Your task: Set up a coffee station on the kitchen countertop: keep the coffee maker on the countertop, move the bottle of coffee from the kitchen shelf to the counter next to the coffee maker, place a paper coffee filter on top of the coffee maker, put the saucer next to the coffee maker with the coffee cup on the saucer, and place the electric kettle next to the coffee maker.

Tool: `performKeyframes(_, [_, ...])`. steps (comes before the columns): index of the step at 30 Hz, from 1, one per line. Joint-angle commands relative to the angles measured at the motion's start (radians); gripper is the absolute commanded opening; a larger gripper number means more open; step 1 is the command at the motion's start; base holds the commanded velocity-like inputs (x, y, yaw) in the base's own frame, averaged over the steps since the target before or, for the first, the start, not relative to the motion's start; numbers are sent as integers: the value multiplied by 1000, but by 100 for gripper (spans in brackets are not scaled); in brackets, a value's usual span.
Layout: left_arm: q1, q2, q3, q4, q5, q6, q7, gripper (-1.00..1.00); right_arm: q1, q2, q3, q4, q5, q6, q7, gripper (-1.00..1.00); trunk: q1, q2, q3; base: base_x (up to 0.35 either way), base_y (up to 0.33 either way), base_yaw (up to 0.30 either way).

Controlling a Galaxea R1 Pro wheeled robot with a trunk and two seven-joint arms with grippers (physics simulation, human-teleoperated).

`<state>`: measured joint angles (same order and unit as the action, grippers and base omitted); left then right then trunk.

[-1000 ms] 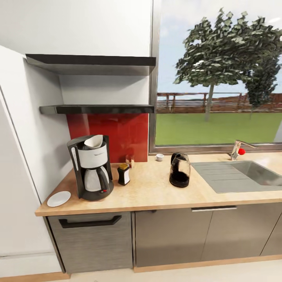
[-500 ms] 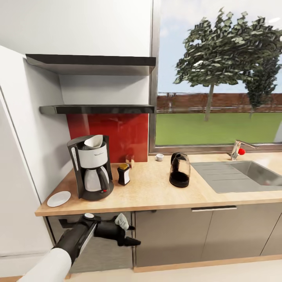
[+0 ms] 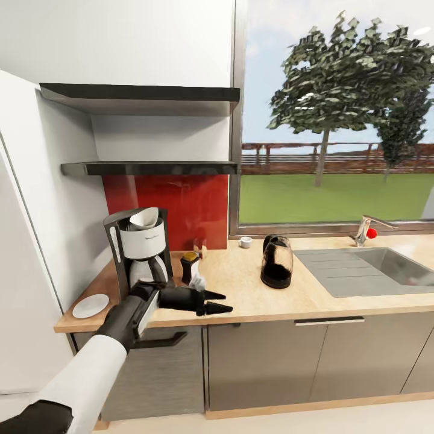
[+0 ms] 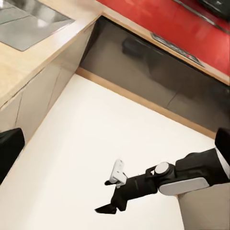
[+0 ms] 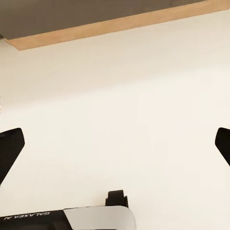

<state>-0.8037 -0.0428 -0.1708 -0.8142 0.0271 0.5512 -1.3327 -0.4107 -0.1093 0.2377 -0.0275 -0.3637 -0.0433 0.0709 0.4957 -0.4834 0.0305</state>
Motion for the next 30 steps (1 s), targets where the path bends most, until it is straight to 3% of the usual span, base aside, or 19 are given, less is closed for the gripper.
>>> performKeyframes(1, [-9,2,-1,-1,8,13,-2,100,0,0,8,1,-11,-4,4,100,0,-1,0,0,0,0])
performKeyframes(4, [-46,11,10,3,15,16,1,100,0,1,8,0,-12,-3,4,100,0,-1,0,0,0,0])
performKeyframes(5, [-77,33,21,8,5,19,9,100,0,-4,8,1,-10,-1,6,100,0,-1,0,0,0,0])
performKeyframes(7, [-85,46,22,9,-12,20,14,100,0,-7,8,2,-9,0,7,100,0,-1,0,0,0,0])
performKeyframes(9, [-88,60,22,5,-47,20,24,100,0,-9,8,2,-8,0,7,100,0,-1,0,0,0,0])
performKeyframes(11, [-90,75,22,0,-123,20,55,100,12,-15,8,4,-7,2,9,100,0,-1,0,0,0,0])
performKeyframes(14, [-90,81,23,-2,-181,18,76,100,34,-28,8,4,-6,3,10,100,0,-1,0,0,0,0])
performKeyframes(18, [-100,83,23,-3,-201,16,102,100,79,-38,8,4,-6,3,11,100,0,-1,0,0,0,0])
performKeyframes(19, [-113,84,23,-3,-206,11,144,100,125,-42,8,4,-6,3,13,100,0,-1,0,0,0,0])
performKeyframes(25, [-113,81,24,-6,-204,-2,158,100,141,-34,8,2,-10,2,8,100,0,-1,0,0,0,0])
performKeyframes(30, [-107,78,26,-28,-198,-32,232,100,142,-27,8,2,-11,5,6,100,0,-1,0,158,0,0])
